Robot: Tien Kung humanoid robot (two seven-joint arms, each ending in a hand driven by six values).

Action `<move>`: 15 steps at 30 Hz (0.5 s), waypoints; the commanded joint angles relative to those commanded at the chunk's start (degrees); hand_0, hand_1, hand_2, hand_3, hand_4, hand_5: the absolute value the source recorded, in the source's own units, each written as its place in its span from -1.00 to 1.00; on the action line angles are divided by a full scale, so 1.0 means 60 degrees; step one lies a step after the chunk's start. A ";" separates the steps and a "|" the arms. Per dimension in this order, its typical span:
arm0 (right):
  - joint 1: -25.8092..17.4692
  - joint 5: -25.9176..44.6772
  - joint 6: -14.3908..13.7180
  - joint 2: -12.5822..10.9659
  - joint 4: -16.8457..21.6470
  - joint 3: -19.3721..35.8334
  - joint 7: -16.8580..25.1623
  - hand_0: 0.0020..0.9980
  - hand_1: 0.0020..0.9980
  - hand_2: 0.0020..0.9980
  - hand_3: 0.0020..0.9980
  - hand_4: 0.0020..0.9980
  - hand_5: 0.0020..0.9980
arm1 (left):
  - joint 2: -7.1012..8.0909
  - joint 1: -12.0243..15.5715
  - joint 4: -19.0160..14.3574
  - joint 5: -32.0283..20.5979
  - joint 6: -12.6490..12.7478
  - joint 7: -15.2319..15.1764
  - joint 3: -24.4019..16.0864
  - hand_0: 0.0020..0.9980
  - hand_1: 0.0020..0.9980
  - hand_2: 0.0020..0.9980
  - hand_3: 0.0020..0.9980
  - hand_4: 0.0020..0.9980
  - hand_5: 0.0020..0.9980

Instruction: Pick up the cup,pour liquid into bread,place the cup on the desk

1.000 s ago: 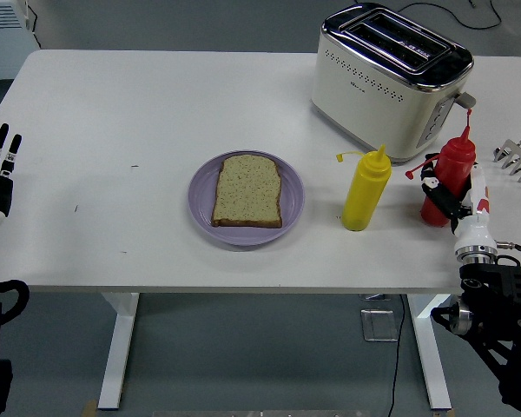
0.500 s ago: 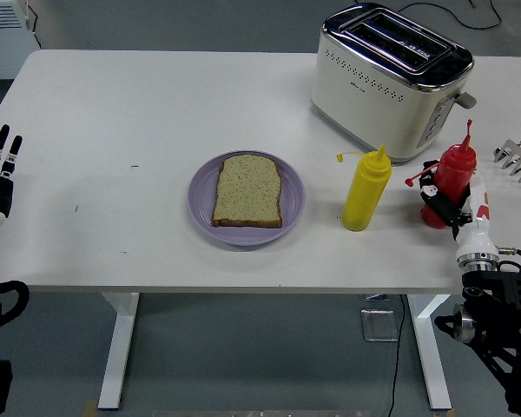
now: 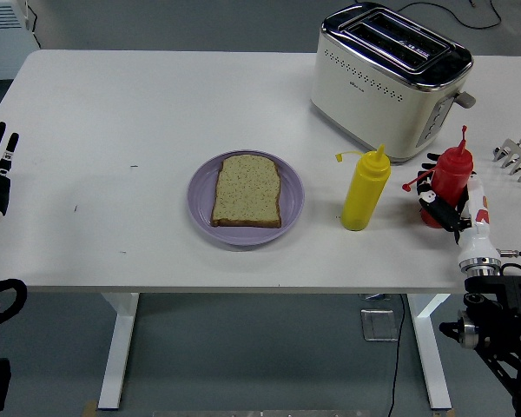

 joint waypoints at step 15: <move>-0.0200 -0.0119 0.0026 -0.0070 0.0005 0.0299 0.0000 0.84 0.65 0.84 0.97 0.45 -0.56 | 0.0012 -0.0022 -0.0019 -0.0003 0.0008 -0.0010 -0.0003 0.59 0.51 0.52 0.43 0.01 0.98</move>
